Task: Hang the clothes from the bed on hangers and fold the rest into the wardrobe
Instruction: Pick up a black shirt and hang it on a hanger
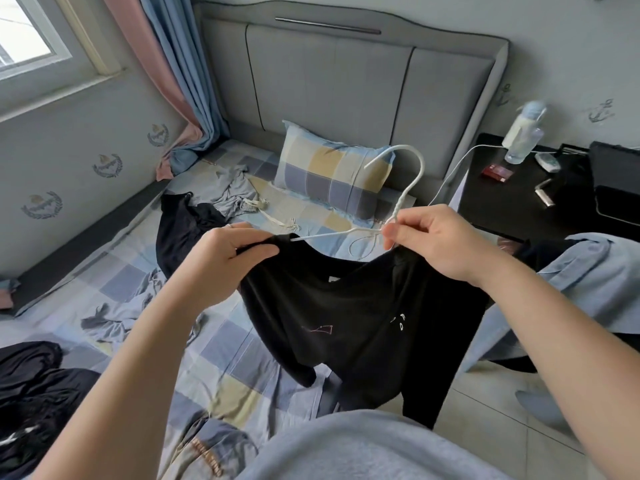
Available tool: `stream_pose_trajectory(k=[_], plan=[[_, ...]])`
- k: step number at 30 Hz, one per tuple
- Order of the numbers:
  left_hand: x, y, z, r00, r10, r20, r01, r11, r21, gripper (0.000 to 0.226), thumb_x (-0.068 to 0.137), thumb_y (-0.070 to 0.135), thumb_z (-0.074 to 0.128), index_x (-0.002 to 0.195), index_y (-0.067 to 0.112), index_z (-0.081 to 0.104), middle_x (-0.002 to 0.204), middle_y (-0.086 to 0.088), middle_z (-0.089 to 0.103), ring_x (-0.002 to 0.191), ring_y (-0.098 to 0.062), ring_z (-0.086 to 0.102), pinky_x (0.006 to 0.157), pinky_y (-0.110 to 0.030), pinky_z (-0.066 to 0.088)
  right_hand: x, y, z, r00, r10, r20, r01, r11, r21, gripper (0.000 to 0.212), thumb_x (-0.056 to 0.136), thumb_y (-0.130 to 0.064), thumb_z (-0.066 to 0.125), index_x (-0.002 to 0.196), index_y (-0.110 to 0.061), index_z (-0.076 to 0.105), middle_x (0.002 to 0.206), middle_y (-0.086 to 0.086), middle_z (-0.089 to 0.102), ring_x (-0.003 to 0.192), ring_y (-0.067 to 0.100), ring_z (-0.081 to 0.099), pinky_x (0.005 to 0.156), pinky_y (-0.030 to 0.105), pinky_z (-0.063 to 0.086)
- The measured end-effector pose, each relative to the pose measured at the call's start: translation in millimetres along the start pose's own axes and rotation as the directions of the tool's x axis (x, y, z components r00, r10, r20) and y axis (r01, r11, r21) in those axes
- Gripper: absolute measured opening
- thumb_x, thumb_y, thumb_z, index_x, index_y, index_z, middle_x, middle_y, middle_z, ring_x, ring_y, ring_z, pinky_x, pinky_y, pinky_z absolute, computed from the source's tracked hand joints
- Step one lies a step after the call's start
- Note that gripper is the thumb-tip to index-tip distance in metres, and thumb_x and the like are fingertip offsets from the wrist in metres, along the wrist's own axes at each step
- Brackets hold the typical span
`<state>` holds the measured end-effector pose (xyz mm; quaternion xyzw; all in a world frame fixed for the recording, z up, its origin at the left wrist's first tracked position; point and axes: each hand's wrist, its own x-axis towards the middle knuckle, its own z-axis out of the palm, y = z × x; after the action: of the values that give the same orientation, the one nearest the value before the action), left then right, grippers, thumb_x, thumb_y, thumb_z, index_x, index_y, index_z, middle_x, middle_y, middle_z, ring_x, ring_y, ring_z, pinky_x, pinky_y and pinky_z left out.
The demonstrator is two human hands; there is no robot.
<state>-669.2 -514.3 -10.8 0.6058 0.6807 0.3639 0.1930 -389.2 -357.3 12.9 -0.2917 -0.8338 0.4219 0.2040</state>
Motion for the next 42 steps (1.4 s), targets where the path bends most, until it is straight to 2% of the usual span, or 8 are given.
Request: stream_pose_trajectory(k=[5, 13, 17, 21, 26, 33, 36, 42], plan=[[3.9, -4.1, 6.0, 1.0, 0.011, -0.018, -0.01, 0.999, 0.045, 0.018, 0.097, 0.022, 0.063, 0.106, 0.033, 0.075, 0.089, 0.011, 0.063, 0.088, -0.012, 0.06, 0.081, -0.035, 0.05, -3.2, -6.2, -7.4, 0.999, -0.028, 0.042, 0.028, 0.999, 0.022, 0.03, 0.101, -0.035, 0.056, 0.076, -0.022, 0.066, 0.053, 0.0, 0.05, 0.053, 0.013, 0.046, 0.06, 0.023, 0.043], [1.7, -3.0, 24.0, 0.993, 0.033, -0.111, -0.023, 0.995, 0.093, 0.021, 0.097, 0.023, 0.063, 0.116, 0.032, 0.064, 0.104, 0.022, 0.056, 0.096, 0.001, 0.055, 0.079, -0.005, 0.038, -6.4, -11.3, -3.4, 0.996, -0.016, -0.091, 0.022, 0.998, 0.066, 0.036, 0.093, -0.041, 0.061, 0.066, -0.017, 0.062, 0.046, -0.012, 0.037, 0.043, 0.005, 0.033, 0.048, 0.013, 0.03], [-5.6, -23.5, 33.4, 0.973, -0.14, -0.185, 0.16, 0.982, 0.097, 0.038, 0.093, 0.016, 0.068, 0.119, 0.039, 0.05, 0.102, 0.022, 0.056, 0.094, -0.004, 0.057, 0.073, -0.014, 0.04, -6.6, -10.2, -7.2, 0.974, -0.045, -0.223, 0.052, 0.998, 0.026, 0.048, 0.087, -0.05, 0.06, 0.062, -0.009, 0.058, 0.051, -0.01, 0.042, 0.049, 0.005, 0.036, 0.052, 0.017, 0.033], [-9.6, -35.8, 34.6, 0.913, -0.175, -0.369, 0.218, 0.973, 0.079, 0.027, 0.096, 0.007, 0.061, 0.105, 0.032, 0.055, 0.095, 0.01, 0.061, 0.091, -0.02, 0.062, 0.078, -0.033, 0.049, -11.6, -0.6, -12.6, 0.979, -0.054, -0.194, 0.058, 0.998, 0.017, 0.044, 0.095, -0.031, 0.064, 0.06, -0.006, 0.054, 0.055, -0.007, 0.042, 0.054, 0.009, 0.038, 0.056, 0.023, 0.035], [-8.2, -22.6, 30.3, 0.859, 0.008, -0.512, 0.052, 0.993, 0.102, 0.026, 0.098, 0.006, 0.053, 0.103, 0.028, 0.067, 0.094, 0.026, 0.064, 0.091, 0.008, 0.059, 0.082, -0.008, 0.042, -16.5, 8.9, -6.9, 0.999, 0.048, 0.025, -0.047, 0.998, -0.041, 0.047, 0.099, -0.027, 0.058, 0.057, -0.01, 0.046, 0.057, -0.001, 0.038, 0.055, 0.015, 0.038, 0.061, 0.026, 0.036], [-2.5, -18.8, 27.0, 0.909, -0.031, -0.415, 0.08, 0.992, 0.1, 0.025, 0.103, 0.004, 0.046, 0.11, 0.01, 0.069, 0.104, 0.002, 0.063, 0.097, 0.002, 0.053, 0.088, -0.007, 0.036, -24.4, 12.3, 4.2, 0.998, 0.005, -0.056, 0.002, 0.993, 0.118, 0.046, 0.1, -0.02, 0.056, 0.056, -0.012, 0.047, 0.049, -0.014, 0.04, 0.042, 0.003, 0.039, 0.048, 0.007, 0.032], [-3.3, -12.8, 25.6, 0.935, -0.079, -0.345, 0.102, 0.994, 0.049, 0.028, 0.105, 0.008, 0.043, 0.108, 0.014, 0.069, 0.105, 0.005, 0.059, 0.102, -0.015, 0.054, 0.088, -0.029, 0.044, -24.4, 9.8, 9.5, 0.996, -0.001, -0.093, 0.015, 0.988, 0.157, 0.044, 0.095, -0.031, 0.057, 0.056, -0.013, 0.049, 0.049, -0.014, 0.041, 0.042, 0.004, 0.038, 0.049, 0.009, 0.032], [-3.5, 9.7, 32.8, 0.992, 0.093, -0.086, -0.073, 0.975, 0.21, 0.017, 0.103, 0.01, 0.051, 0.107, 0.011, 0.067, 0.098, 0.008, 0.059, 0.099, -0.015, 0.054, 0.089, -0.024, 0.04, -18.5, 11.7, 20.8, 0.985, 0.018, -0.171, -0.003, 0.996, 0.087, 0.043, 0.094, -0.037, 0.063, 0.056, -0.019, 0.054, 0.052, 0.002, 0.039, 0.048, 0.01, 0.036, 0.053, 0.025, 0.033]])
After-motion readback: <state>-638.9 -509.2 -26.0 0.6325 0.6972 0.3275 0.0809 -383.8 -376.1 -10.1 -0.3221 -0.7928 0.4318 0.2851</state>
